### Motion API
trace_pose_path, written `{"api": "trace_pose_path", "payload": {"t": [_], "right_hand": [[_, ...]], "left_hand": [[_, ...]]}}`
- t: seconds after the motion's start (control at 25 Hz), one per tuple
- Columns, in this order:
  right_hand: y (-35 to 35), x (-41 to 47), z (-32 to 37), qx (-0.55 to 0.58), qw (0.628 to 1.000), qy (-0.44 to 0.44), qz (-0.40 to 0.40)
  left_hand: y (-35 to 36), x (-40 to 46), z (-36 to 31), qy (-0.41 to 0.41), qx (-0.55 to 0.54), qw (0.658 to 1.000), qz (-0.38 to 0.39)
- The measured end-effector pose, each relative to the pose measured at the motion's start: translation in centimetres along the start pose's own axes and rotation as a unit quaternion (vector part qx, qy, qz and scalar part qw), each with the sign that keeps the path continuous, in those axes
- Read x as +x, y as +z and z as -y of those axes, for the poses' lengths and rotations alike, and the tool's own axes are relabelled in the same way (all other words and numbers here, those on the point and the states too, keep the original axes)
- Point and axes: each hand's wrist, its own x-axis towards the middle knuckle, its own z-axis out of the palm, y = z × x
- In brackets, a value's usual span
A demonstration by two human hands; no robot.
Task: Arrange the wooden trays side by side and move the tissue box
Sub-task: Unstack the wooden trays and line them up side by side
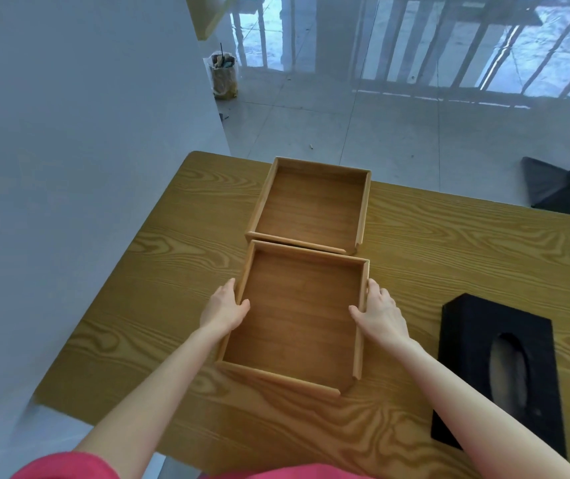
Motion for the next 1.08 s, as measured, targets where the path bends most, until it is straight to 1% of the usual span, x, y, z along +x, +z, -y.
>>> {"api": "trace_pose_path", "payload": {"t": [0.24,0.52,0.64,0.76,1.08], "right_hand": [[0.7,-1.1,-0.5,0.018,1.000,-0.013,-0.015],[-0.3,-1.6,-1.2,0.052,0.998,-0.027,-0.032],[-1.3,-1.8,-1.6,0.062,0.996,-0.038,-0.051],[-2.5,-2.2,-2.1,0.083,0.993,-0.041,-0.076],[-6.9,-1.6,-3.6,0.090,0.983,-0.074,-0.141]], "left_hand": [[0.6,-1.5,1.1,0.003,-0.026,0.999,-0.041],[1.0,-3.0,1.0,-0.007,-0.025,0.999,-0.029],[0.9,-3.7,0.4,0.012,-0.016,0.999,-0.033],[0.1,-4.1,-0.8,0.046,-0.016,0.997,-0.053],[-1.7,-4.6,-5.6,0.124,-0.023,0.988,-0.092]]}}
